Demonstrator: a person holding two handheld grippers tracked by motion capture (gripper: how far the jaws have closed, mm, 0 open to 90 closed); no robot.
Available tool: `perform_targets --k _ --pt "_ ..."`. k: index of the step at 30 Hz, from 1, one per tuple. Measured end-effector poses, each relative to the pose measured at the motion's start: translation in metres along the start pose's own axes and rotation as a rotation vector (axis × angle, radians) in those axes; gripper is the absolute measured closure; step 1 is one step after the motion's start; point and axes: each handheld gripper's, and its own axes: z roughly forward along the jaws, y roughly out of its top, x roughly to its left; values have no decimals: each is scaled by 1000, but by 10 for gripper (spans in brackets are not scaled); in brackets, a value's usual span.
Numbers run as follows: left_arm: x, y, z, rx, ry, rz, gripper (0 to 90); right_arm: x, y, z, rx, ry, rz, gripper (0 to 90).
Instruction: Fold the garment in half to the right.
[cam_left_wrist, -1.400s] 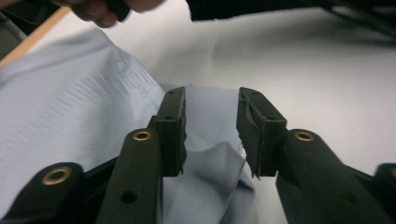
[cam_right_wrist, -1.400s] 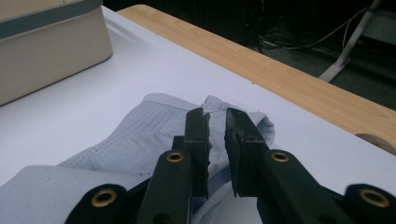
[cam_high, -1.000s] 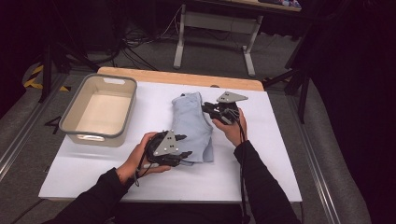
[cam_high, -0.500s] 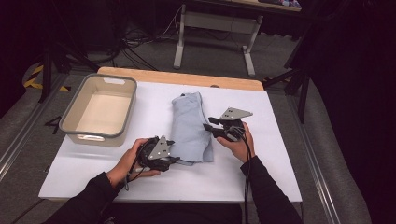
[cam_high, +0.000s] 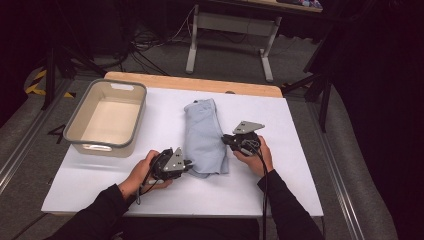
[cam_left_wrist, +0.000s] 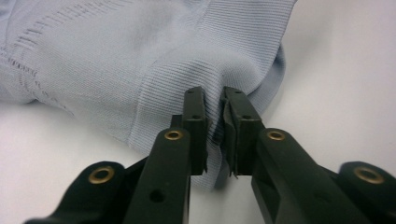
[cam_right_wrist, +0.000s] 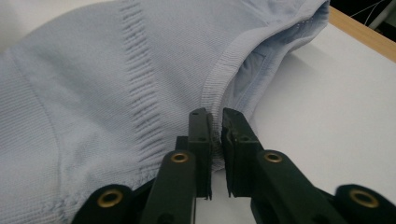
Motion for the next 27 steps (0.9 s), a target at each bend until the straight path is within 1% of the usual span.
perform_targets --k 1,3,4,6,7,9,10,14,15,16,17,18,20,22,23,24,25,26,27 --pt "0 0 0 0 0 0 827 0 0 0 0 0 0 843" --pt "0 2 1 -2 2 11 830 1 0 2 11 -13 -18 866" --pt "-1 3 1 -9 3 4 830 1 0 3 14 -21 -21 876" --pt "-1 5 0 -16 6 6 834 1 1 3 2 -43 -27 884" --pt "-2 7 0 -20 10 11 834 1 1 2 -4 -53 -28 885" --pt "-2 9 -1 -34 18 14 833 0 4 -1 -31 -66 -18 886" --pt "-2 11 -1 -34 16 16 833 0 6 -3 -44 -78 -20 886" --pt "-1 17 -5 -59 41 23 834 -5 15 -9 -90 -98 -3 887" --pt "0 18 -4 -61 35 22 833 -6 17 -10 -96 -100 1 886" --pt "0 19 -4 -58 40 23 833 -7 18 -9 -96 -107 -2 887" --pt "-1 20 -3 -56 47 35 832 -8 19 -9 -95 -114 -4 887" --pt "-1 20 -1 -57 43 34 832 -8 19 -7 -88 -120 -8 886" --pt "-2 20 2 -36 34 42 824 -9 18 -4 -72 -123 -10 886" --pt "-3 18 5 -22 17 29 817 -10 15 -1 -50 -120 -4 886" --pt "-3 18 6 -20 13 34 818 -10 13 1 -35 -122 -9 885" --pt "-4 17 7 -9 9 29 819 -11 12 2 -26 -120 -9 885" --pt "-5 17 7 -10 7 38 819 -11 10 3 -13 -117 -10 884" --pt "-6 16 7 -3 -3 24 815 -11 8 4 -6 -114 -6 883" --pt "-6 16 7 2 -11 27 815 -11 7 4 2 -110 -8 882"
